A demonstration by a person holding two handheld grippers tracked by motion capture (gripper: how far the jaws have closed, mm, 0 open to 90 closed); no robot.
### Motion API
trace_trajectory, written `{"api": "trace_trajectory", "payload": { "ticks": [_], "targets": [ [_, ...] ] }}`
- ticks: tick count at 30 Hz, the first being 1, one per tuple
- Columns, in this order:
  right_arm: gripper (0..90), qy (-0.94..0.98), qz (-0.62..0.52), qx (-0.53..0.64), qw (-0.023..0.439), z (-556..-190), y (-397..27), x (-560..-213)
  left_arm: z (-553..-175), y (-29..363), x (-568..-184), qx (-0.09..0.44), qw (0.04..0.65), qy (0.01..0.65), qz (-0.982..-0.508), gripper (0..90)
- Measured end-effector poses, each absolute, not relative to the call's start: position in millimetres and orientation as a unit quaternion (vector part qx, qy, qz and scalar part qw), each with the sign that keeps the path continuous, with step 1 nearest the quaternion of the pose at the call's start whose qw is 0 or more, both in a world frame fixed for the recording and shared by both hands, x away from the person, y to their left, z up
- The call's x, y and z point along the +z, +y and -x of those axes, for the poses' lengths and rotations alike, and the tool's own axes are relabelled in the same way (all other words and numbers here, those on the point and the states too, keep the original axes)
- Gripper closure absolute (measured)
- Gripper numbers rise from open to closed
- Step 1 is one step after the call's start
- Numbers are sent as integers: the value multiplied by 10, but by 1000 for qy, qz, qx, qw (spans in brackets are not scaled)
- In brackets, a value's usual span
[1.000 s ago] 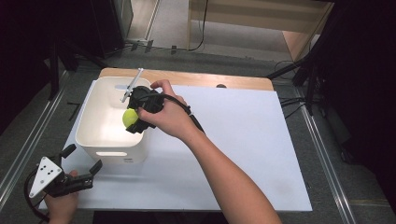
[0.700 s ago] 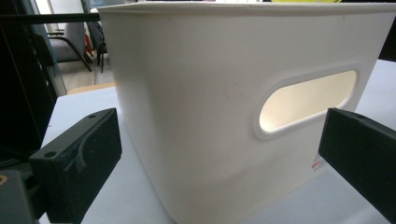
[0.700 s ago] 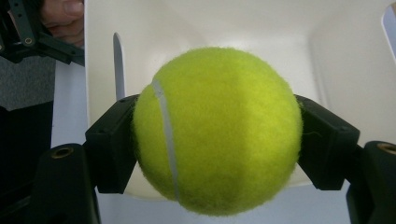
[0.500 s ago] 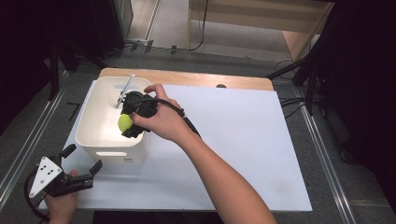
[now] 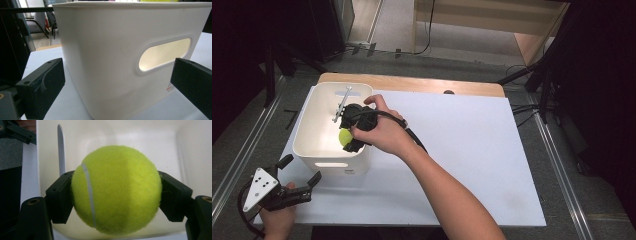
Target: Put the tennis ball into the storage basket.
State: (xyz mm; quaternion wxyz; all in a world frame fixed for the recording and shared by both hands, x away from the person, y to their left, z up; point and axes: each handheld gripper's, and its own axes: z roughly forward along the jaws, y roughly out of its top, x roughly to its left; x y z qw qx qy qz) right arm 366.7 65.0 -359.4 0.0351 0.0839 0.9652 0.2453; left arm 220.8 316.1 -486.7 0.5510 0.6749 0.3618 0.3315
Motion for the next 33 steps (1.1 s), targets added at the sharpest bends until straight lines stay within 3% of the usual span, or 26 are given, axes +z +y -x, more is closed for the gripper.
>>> {"api": "trace_trajectory", "payload": {
  "ticks": [33],
  "targets": [
    [220, 975, -104, 195, 38, -3652, 732, -3795, -2205, 3166, -4866, 331, 553, 363, -673, 0]
  ]
}}
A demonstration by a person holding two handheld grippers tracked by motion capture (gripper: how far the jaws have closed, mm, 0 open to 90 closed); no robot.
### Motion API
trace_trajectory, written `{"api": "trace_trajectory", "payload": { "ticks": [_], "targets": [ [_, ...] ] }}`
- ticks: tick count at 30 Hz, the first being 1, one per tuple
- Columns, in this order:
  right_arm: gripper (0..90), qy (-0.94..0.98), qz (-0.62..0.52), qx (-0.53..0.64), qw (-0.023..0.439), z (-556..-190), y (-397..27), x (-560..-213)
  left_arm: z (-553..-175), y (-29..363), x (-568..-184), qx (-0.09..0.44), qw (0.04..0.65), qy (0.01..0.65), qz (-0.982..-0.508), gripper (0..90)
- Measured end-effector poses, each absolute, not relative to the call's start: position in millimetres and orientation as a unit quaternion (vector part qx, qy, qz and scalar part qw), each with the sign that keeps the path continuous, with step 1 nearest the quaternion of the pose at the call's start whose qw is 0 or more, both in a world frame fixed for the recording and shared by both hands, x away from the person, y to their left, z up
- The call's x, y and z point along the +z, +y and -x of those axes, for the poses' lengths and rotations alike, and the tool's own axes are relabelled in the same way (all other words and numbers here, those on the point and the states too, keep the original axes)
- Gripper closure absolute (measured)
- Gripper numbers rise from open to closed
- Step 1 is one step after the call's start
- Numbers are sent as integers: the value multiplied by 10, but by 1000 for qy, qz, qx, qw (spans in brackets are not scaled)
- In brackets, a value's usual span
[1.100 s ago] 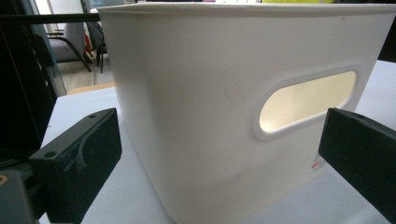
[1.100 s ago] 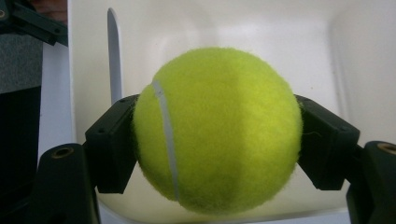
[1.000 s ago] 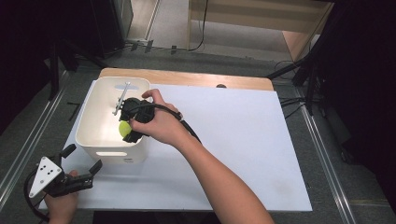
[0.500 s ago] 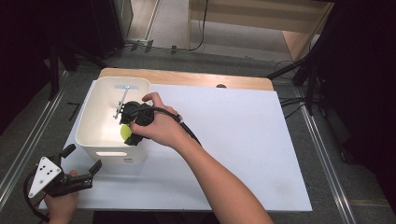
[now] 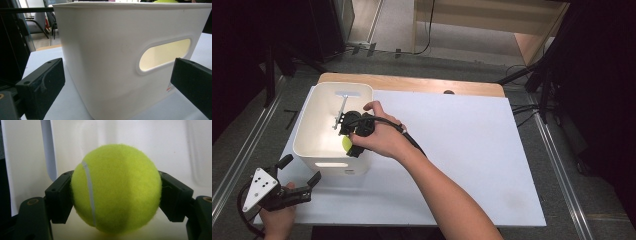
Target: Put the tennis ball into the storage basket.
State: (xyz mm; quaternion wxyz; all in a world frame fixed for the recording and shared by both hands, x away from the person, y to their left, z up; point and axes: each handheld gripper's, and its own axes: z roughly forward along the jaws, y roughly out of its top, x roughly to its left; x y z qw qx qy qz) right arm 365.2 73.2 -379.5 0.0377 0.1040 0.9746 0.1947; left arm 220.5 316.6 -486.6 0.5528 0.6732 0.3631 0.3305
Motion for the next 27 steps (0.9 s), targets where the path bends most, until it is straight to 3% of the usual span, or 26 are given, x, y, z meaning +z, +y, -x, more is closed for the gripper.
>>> {"api": "trace_trajectory", "payload": {
  "ticks": [5, 12, 27],
  "targets": [
    [208, 975, -105, 192, 43, -3654, 731, -3813, -2206, 3168, -4868, 329, 557, 364, -670, 0],
    [102, 970, -109, 212, 44, -3661, 675, -3753, -2208, 3167, -4868, 330, 557, 364, -670, 0],
    [83, 959, -124, 247, 67, -3613, 470, -3559, -2209, 3171, -4867, 331, 555, 365, -671, 0]
  ]
}}
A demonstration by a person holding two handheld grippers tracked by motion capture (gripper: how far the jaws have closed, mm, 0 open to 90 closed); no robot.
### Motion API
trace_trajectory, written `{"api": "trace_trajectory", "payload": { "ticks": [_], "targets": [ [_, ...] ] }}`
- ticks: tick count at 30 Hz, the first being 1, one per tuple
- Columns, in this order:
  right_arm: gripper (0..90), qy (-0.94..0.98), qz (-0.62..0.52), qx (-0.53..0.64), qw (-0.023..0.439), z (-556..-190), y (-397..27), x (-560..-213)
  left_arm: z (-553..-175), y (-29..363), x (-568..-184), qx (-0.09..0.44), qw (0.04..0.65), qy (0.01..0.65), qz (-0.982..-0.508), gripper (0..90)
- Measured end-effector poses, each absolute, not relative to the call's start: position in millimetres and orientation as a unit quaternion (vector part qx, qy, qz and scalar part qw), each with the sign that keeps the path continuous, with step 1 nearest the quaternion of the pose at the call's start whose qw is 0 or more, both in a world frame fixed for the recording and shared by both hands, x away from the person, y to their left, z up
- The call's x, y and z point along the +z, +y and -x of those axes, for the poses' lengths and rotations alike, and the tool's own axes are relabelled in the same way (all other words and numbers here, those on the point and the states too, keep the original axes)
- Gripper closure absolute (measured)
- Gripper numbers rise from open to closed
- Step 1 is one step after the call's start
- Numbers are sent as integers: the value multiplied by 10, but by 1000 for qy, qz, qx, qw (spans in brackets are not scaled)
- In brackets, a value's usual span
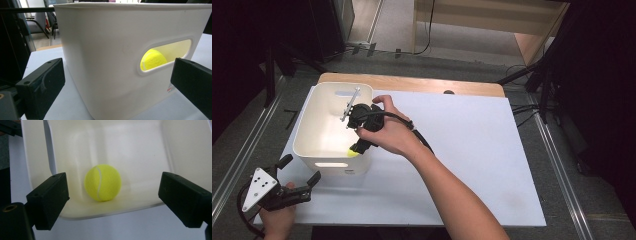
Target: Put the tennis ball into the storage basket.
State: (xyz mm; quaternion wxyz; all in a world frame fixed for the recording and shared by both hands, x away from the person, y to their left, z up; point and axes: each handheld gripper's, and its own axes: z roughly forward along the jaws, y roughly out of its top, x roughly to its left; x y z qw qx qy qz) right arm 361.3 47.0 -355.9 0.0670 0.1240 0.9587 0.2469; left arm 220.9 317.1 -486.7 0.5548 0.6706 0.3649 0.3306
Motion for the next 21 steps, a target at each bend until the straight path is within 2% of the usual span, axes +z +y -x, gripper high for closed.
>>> {"api": "trace_trajectory", "payload": {
  "ticks": [3, 21],
  "targets": [
    [3, 957, -128, 252, 70, -3595, 424, -3515, -2207, 3169, -4867, 330, 554, 365, -671, 0],
    [0, 936, -168, 293, 101, -3501, -73, -3481, -2204, 3168, -4867, 332, 551, 364, -674, 0]
  ]
}}
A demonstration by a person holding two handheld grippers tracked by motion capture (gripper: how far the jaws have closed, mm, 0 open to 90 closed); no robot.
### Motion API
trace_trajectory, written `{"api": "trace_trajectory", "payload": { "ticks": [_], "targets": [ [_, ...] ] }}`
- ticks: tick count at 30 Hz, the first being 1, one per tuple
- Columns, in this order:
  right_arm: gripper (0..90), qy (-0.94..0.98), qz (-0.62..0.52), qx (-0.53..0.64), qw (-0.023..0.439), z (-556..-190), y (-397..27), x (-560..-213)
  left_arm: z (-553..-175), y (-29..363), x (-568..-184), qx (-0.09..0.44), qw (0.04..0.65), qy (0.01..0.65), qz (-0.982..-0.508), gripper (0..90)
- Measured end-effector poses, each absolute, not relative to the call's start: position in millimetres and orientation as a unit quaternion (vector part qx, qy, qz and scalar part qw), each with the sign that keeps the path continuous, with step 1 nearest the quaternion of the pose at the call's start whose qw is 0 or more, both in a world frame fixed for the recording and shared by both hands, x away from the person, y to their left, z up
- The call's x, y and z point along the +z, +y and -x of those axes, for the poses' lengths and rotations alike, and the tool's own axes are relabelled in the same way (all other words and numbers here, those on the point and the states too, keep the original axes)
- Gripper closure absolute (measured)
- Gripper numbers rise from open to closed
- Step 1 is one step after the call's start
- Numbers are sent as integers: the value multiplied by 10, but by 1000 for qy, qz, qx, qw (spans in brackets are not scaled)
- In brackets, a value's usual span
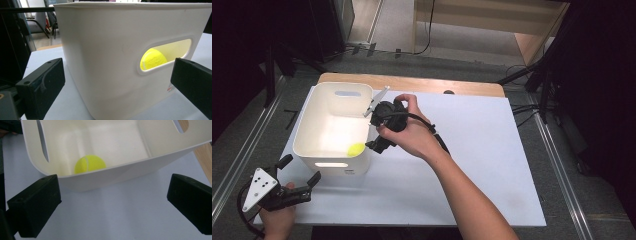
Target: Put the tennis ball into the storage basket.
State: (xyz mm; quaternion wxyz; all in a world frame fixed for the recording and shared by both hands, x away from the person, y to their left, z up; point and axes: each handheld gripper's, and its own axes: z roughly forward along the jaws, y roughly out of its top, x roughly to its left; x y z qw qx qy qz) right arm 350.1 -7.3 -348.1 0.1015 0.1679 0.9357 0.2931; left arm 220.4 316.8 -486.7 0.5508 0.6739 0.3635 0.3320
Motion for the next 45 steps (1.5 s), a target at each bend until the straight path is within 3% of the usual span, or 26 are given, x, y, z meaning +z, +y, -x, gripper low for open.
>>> {"api": "trace_trajectory", "payload": {
  "ticks": [45],
  "targets": [
    [0, 884, -258, 364, 140, -3227, -1111, -3885, -2202, 3162, -4867, 334, 547, 362, -677, 0]
  ]
}}
